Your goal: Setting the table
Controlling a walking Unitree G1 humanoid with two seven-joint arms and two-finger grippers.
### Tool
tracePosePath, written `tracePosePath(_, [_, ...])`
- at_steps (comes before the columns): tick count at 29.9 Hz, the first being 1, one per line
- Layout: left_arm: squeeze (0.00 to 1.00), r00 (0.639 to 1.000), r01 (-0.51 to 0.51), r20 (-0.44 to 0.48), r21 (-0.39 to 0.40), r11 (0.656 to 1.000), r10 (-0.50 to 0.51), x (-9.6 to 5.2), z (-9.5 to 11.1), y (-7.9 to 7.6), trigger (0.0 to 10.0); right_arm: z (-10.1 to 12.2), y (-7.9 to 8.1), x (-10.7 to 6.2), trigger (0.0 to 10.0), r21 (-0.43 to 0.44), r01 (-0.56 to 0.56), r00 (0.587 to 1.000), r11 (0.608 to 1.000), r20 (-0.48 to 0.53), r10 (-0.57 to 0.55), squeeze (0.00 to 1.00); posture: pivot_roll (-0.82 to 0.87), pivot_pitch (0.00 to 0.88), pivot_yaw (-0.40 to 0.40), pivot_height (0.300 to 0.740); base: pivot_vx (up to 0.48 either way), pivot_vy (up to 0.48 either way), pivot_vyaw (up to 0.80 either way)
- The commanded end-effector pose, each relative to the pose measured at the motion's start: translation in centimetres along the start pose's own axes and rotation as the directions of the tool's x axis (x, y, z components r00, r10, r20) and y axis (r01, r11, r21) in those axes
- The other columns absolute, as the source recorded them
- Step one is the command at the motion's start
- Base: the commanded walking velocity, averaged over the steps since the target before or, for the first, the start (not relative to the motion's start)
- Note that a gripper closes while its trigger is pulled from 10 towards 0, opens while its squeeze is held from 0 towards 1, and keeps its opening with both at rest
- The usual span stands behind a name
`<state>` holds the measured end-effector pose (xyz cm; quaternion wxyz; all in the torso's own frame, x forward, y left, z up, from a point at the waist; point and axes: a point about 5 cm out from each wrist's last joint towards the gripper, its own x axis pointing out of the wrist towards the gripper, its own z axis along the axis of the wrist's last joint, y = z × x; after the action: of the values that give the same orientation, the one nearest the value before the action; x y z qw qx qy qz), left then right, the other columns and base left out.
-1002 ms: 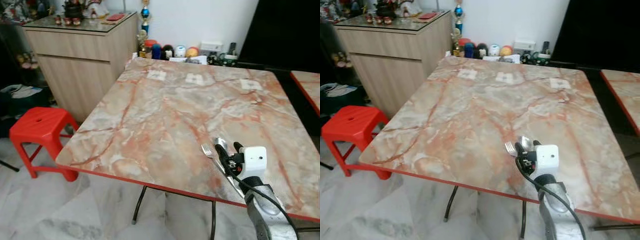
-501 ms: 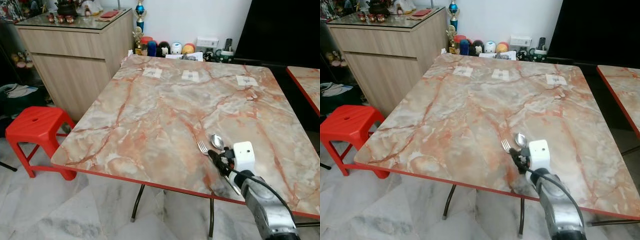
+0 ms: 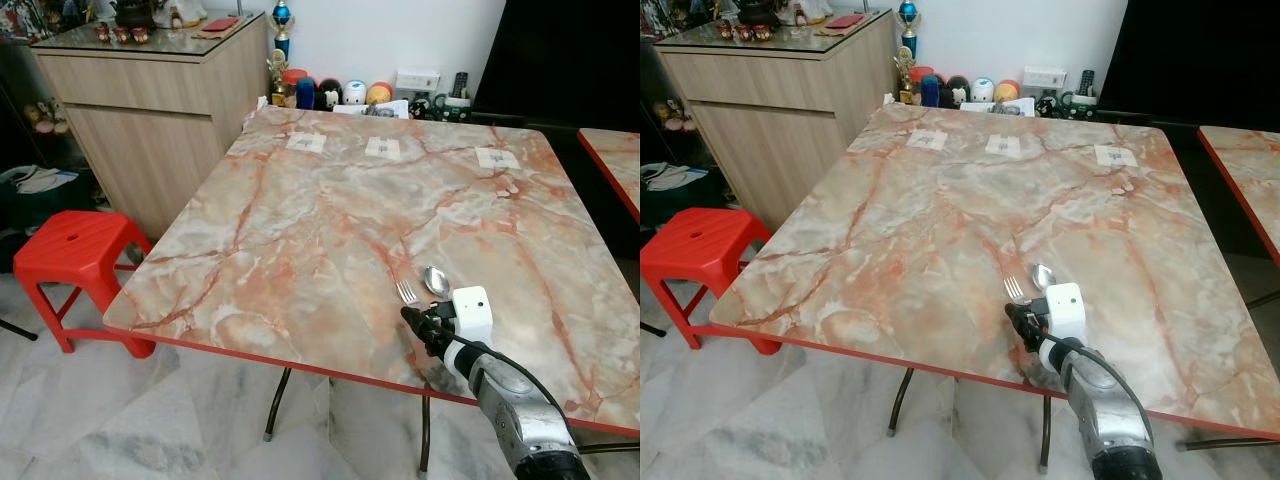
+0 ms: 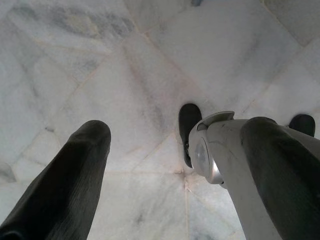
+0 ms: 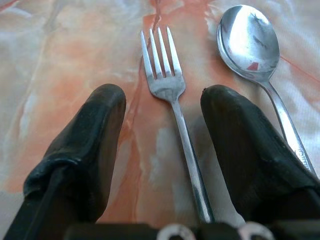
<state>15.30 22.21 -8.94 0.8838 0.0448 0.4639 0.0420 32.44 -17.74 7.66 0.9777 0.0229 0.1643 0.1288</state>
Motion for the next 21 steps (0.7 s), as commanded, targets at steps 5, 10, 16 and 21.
tracePosePath(5, [0.0,1.0,0.003,-0.018,0.009,1.0,-0.003,-0.1,-0.5,0.1,10.0,-0.3,-0.3,0.2,4.2,-0.003,0.0,1.0,1.0,-0.02,0.0,0.0,0.02,0.089,0.0,0.74,0.0,0.0,0.0])
tracePosePath(10, [0.0,1.0,0.003,-0.021,0.009,1.0,-0.003,-0.1,-0.6,0.1,10.0,-0.7,-0.3,0.3,10.0,-0.006,0.004,0.999,1.0,-0.049,-0.004,0.0,0.02,0.089,0.0,0.74,0.0,0.0,0.0])
tracePosePath(16, [0.0,1.0,0.007,-0.023,0.007,1.0,-0.007,-0.1,-0.6,0.1,10.0,-1.8,-0.2,0.3,8.7,-0.008,-0.007,0.994,1.0,-0.112,0.006,0.0,0.02,0.09,-0.002,0.74,0.0,0.0,0.0])
tracePosePath(21, [0.0,1.0,0.012,-0.024,0.006,1.0,-0.012,-0.1,-0.6,-0.1,10.0,-2.6,-0.2,0.3,2.3,-0.013,-0.008,0.99,1.0,-0.144,0.006,0.0,0.02,0.09,-0.002,0.74,0.0,0.0,0.0])
